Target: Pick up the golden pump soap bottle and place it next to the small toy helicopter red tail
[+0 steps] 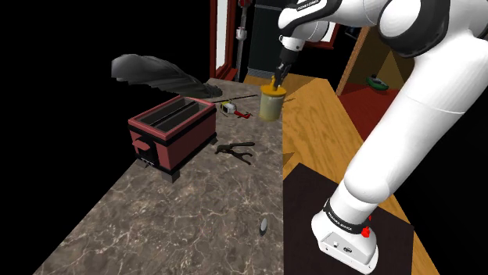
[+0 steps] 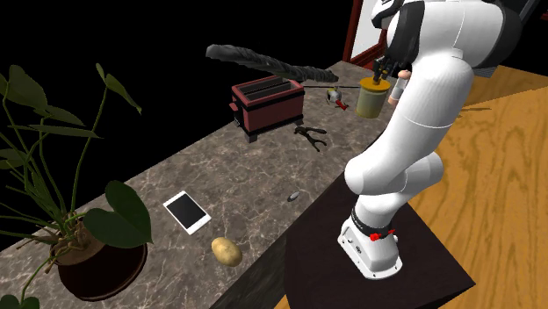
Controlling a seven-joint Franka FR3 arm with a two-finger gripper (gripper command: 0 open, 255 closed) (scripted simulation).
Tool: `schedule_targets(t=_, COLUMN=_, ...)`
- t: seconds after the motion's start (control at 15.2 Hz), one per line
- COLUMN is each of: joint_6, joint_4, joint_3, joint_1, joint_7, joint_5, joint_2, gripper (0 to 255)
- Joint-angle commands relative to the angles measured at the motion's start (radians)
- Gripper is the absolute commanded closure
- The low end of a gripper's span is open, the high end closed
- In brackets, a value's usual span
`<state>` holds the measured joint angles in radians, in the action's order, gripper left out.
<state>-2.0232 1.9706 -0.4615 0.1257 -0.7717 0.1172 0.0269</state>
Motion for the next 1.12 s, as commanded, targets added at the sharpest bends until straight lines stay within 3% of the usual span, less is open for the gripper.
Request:
schedule_targets(t=0.0, joint_6=-0.024, joint_4=0.017, joint_3=-0.001, joint_1=0.0, joint_7=-0.006, joint_5=0.006, joint_2=-0.008, gripper=255)
schedule_targets(t=0.73, joint_6=-0.169, joint_4=0.116, joint_3=-0.002, joint_1=0.002, joint_7=-0.047, joint_5=0.047, joint_2=-0.062, gripper=255)
schedule_targets(t=1.06, joint_6=-0.169, joint_4=0.116, joint_3=-0.002, joint_1=0.002, joint_7=-0.047, joint_5=0.047, joint_2=-0.062, gripper=255)
